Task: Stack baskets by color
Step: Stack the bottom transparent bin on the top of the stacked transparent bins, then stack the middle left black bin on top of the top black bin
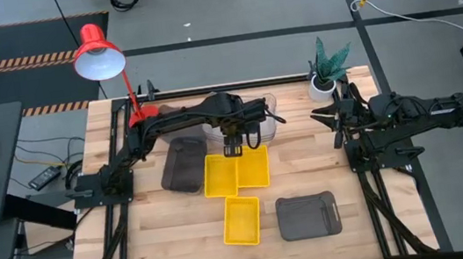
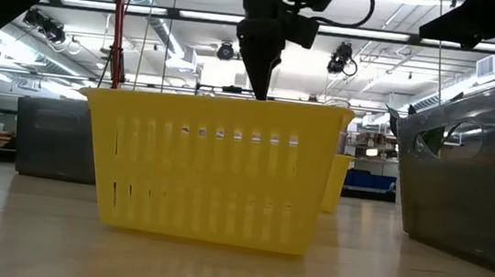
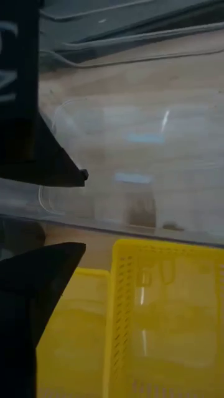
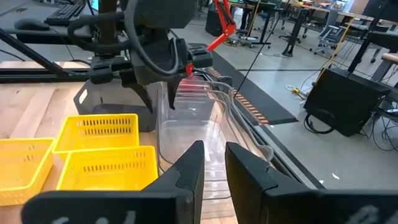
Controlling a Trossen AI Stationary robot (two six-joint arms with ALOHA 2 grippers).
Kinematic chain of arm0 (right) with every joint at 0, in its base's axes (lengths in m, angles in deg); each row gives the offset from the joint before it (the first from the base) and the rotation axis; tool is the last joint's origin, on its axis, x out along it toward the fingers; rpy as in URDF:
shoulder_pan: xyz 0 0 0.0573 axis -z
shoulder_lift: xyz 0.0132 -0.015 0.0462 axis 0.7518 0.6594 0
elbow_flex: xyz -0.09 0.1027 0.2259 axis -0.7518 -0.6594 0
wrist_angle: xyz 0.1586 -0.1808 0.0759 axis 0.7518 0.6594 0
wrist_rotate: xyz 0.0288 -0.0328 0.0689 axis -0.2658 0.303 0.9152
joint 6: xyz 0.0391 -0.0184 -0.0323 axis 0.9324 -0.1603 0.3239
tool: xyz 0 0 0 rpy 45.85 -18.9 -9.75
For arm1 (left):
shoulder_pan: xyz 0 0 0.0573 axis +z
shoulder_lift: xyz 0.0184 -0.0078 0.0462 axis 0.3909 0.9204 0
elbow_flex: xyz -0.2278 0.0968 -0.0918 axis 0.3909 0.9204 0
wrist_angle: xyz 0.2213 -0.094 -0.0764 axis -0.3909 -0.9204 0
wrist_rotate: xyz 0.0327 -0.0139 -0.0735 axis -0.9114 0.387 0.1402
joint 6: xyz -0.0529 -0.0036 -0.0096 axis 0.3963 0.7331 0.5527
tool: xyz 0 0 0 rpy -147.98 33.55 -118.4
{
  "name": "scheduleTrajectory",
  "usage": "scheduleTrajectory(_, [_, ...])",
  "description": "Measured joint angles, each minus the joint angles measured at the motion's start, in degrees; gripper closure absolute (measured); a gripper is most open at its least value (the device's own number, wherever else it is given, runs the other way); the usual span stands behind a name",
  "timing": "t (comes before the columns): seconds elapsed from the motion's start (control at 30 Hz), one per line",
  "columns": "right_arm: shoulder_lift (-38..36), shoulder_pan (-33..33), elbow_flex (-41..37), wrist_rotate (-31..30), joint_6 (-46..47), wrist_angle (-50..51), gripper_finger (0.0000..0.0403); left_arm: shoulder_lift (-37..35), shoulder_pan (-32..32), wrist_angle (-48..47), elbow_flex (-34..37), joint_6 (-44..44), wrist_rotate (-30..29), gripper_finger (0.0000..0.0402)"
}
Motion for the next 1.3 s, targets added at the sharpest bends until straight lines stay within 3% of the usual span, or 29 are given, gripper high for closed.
scheduleTrajectory(0.37, [0.00,0.00,0.00,0.00,0.02,1.04,0.0332,-4.35,-1.89,1.99,-0.59,-0.33,0.76,0.0260])
scheduleTrajectory(0.6, [0.00,0.00,0.00,0.00,-0.26,1.31,0.0332,-8.51,-5.12,2.72,4.27,2.91,6.18,0.0278])
scheduleTrajectory(0.83, [0.00,0.00,0.00,0.04,1.70,0.85,0.0332,-12.12,-11.38,-6.92,6.72,11.24,7.49,0.0285])
scheduleTrajectory(1.03, [0.04,0.00,0.00,0.05,1.54,0.10,0.0332,-13.91,-18.46,-7.36,6.66,20.38,7.63,0.0285])
scheduleTrajectory(1.13, [0.06,0.00,0.00,0.05,0.56,-0.78,0.0332,-13.99,-21.82,-7.51,6.69,22.24,6.39,0.0285])
scheduleTrajectory(1.3, [0.07,0.00,0.00,0.04,-0.31,-1.81,0.0332,-14.03,-26.02,-7.65,6.69,24.23,-0.65,0.0285])
